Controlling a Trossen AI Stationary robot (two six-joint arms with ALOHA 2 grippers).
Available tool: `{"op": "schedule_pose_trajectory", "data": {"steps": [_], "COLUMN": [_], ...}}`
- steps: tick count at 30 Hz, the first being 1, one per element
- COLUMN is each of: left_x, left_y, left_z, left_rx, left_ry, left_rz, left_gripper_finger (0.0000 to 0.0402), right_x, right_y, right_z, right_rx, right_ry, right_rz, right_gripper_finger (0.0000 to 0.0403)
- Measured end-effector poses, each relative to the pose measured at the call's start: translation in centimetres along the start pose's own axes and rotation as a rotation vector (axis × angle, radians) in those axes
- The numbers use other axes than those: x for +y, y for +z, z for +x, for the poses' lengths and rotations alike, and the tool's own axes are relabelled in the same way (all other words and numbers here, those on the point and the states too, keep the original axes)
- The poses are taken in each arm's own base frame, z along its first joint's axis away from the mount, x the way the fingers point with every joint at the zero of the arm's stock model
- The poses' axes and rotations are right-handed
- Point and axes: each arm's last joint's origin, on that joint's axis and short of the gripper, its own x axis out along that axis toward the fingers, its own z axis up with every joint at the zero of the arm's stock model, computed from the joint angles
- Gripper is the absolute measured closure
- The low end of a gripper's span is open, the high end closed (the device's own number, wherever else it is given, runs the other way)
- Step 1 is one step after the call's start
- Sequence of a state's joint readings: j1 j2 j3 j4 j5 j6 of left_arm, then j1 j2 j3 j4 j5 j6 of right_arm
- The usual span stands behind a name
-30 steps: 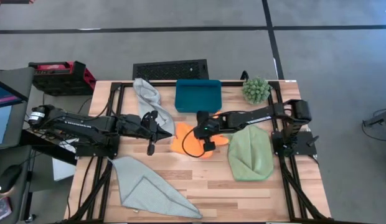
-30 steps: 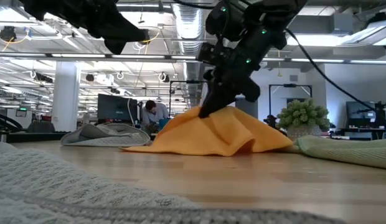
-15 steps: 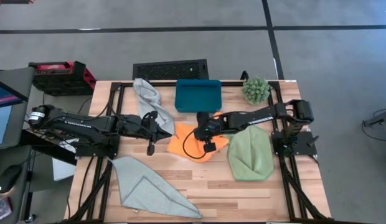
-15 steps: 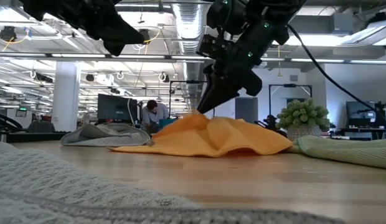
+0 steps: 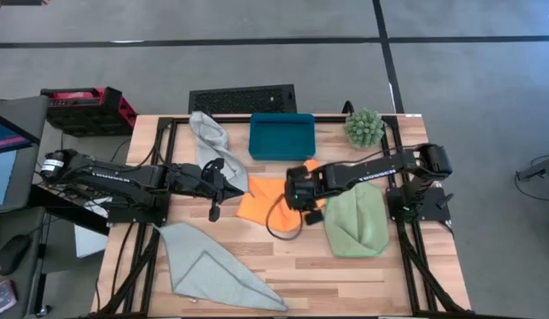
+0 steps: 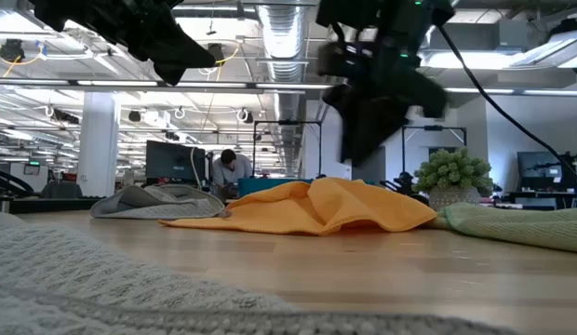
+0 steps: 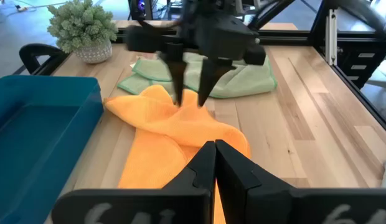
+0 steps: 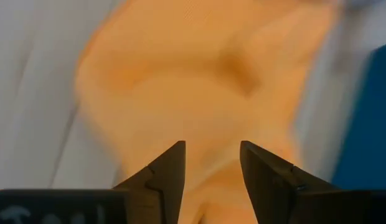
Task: Fold microfiber towels
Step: Fold the orange microfiber cloth
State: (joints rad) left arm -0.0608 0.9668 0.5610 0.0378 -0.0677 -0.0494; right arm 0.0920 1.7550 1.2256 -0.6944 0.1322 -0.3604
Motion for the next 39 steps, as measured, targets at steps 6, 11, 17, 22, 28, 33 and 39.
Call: {"op": "schedule_pose_trajectory", "data": {"steps": [6, 11, 17, 22, 28, 33, 39], "left_x": [0.0, 0.0, 0.0, 0.0, 0.0, 0.0, 0.0], "left_y": [0.0, 0.0, 0.0, 0.0, 0.0, 0.0, 0.0], "left_z": [0.0, 0.0, 0.0, 0.0, 0.0, 0.0, 0.0], "left_rx": [0.002, 0.004, 0.004, 0.005, 0.005, 0.005, 0.006], "left_ry": [0.000, -0.001, -0.002, -0.003, -0.004, -0.004, -0.007], "left_rz": [0.001, 0.003, 0.003, 0.003, 0.002, 0.001, -0.016], "left_gripper_finger": [0.0401, 0.0401, 0.0401, 0.0401, 0.0401, 0.0401, 0.0401], "right_x": [2.2, 2.7, 2.5, 1.7, 1.1, 0.3, -0.4], "right_y": [-1.4, -3.0, -4.3, -4.8, -6.2, -6.5, -6.6], "right_z": [-0.8, -0.2, 1.1, 1.5, 2.5, 2.6, 2.8], "right_rx": [0.178, 0.289, 0.318, 0.325, 0.338, 0.327, 0.282], "right_ry": [0.073, 0.085, 0.063, 0.010, 0.059, 0.093, 0.190], "right_rz": [0.023, 0.126, 0.213, 0.284, 0.342, 0.373, 0.398], "right_gripper_finger": [0.0238, 0.0243, 0.0241, 0.0245, 0.0248, 0.0248, 0.0248]}}
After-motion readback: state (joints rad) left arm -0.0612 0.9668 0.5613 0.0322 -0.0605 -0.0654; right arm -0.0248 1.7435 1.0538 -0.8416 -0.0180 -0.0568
